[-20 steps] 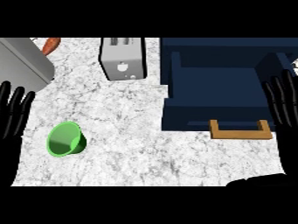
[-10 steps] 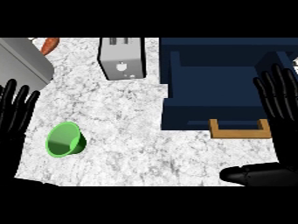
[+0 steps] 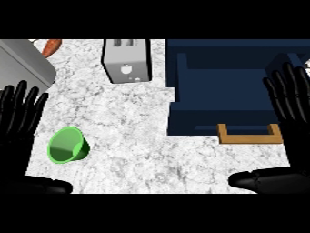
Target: Pick up the cup, place it into the drawer and close the drawer
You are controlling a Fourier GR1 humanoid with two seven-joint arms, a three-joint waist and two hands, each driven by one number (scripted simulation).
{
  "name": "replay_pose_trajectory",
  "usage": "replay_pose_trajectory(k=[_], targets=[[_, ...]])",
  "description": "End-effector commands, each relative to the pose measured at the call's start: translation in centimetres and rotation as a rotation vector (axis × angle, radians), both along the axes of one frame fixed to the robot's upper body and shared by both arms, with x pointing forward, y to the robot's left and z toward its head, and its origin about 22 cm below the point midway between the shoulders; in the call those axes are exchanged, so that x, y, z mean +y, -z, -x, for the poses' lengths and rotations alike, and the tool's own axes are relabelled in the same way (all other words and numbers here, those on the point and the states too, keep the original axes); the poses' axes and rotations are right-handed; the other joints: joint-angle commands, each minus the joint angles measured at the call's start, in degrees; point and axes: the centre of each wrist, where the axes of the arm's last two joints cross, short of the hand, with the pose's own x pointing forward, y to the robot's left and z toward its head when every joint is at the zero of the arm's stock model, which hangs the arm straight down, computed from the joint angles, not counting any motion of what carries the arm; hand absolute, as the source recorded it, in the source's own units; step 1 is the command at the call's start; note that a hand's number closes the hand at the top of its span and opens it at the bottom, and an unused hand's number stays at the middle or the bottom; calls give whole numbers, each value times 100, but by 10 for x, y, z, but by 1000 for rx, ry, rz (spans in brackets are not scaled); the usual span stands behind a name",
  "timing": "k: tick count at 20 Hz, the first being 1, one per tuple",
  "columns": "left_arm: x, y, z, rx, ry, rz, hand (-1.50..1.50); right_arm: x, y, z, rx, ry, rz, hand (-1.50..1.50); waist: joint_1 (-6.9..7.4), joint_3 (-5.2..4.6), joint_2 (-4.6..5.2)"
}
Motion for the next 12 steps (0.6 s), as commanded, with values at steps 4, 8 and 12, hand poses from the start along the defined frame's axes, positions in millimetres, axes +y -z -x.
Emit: replay_pose_trajectory(k=[4, 8, 12], targets=[[8, 2, 1, 28, -20, 7, -150, -17, -12, 1, -5, 11, -3, -150, -1, -1, -1], [26, 27, 2, 79, -52, -10, -150, -16, 0, 8, -9, 3, 19, -150, -9, -1, 0], [18, 41, 13, 100, -68, -39, -150, -12, -4, 4, -20, -9, 11, -150, 2, -1, -1]])
